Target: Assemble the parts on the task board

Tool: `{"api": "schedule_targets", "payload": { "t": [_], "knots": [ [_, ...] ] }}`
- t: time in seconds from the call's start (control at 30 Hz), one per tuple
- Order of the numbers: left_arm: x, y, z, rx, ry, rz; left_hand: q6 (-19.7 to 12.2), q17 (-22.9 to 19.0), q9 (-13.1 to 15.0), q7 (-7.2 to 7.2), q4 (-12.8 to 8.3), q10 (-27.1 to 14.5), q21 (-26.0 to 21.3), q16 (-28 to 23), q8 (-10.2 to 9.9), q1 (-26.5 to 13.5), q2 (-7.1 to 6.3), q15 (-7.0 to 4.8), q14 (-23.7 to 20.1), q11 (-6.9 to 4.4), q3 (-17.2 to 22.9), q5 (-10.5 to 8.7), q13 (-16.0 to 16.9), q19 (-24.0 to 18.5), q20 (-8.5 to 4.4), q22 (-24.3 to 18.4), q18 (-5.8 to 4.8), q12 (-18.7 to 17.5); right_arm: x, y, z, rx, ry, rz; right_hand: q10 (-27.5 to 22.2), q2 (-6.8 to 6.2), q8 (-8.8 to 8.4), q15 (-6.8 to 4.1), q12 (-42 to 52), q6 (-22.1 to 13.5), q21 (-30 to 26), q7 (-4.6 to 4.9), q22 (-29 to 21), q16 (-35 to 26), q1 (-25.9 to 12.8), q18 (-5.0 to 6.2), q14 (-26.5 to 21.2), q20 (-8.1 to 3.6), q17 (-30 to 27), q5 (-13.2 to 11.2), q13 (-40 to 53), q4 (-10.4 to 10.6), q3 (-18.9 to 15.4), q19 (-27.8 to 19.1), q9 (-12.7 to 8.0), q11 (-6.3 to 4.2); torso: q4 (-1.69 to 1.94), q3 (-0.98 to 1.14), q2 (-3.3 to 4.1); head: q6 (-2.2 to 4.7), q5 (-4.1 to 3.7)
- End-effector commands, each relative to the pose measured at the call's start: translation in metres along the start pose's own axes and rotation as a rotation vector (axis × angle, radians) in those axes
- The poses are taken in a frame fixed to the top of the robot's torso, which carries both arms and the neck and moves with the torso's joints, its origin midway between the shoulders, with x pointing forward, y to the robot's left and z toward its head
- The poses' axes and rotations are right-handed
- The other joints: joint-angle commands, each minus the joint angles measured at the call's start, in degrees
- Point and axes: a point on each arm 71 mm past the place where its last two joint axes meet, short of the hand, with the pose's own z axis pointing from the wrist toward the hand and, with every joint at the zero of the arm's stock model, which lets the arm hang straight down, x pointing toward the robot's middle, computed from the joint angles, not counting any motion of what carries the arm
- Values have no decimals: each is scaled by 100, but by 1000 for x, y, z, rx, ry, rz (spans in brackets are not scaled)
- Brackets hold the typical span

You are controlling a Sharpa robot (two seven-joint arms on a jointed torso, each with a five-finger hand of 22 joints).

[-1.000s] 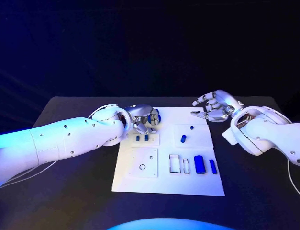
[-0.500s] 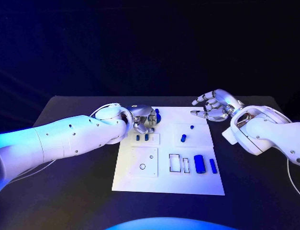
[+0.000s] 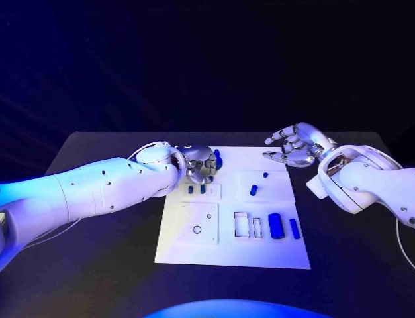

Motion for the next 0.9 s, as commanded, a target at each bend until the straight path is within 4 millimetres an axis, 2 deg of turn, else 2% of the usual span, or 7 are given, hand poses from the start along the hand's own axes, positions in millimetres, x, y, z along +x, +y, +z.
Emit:
{"api": "schedule_targets", "payload": {
  "t": [0.03,0.1,0.63,0.9],
  "knots": [
    [2,-1,1,2,26,4,42,1,-10,-6,4,51,27,21,-21,16,13,-1,30,9,44,-5,-11,35,2,20,-61,-24,1,2,0,-16,5,-2,-24,-10,29,-11,-8,23,2,-20,937,-13,-23,93,369,2,618,26,205,-12,33,-19,-10,0,-1,1,-3,-4,-6],
    [2,-2,2,4,28,1,119,94,-43,-23,-32,133,176,110,-38,7,28,-17,110,-9,97,-5,-43,129,-3,204,-93,-29,1,2,0,-16,5,-2,-24,-10,29,-11,-8,23,2,-20,937,-13,-23,93,369,2,618,26,205,-12,33,-19,-10,0,0,2,-4,-6,-8],
    [4,-4,4,21,36,-18,431,223,-124,-108,-104,430,468,298,-135,-108,79,-82,288,-84,182,-19,-211,285,-31,557,-148,-210,2,2,0,-14,9,-2,-13,-6,38,-13,1,30,4,-22,938,-16,-25,92,370,0,617,38,212,-7,50,-16,-10,-2,4,1,-2,-5,-2],
    [4,-2,5,11,30,-27,703,395,-160,-138,-210,775,713,452,-280,-123,208,-133,558,-126,271,-24,-413,476,-62,863,-203,-573,2,3,0,-15,11,-2,-8,-5,41,-13,5,33,6,-22,940,-14,-24,91,371,-1,620,40,216,-7,55,-14,-10,-3,-1,2,-2,4,-7]
  ]
}}
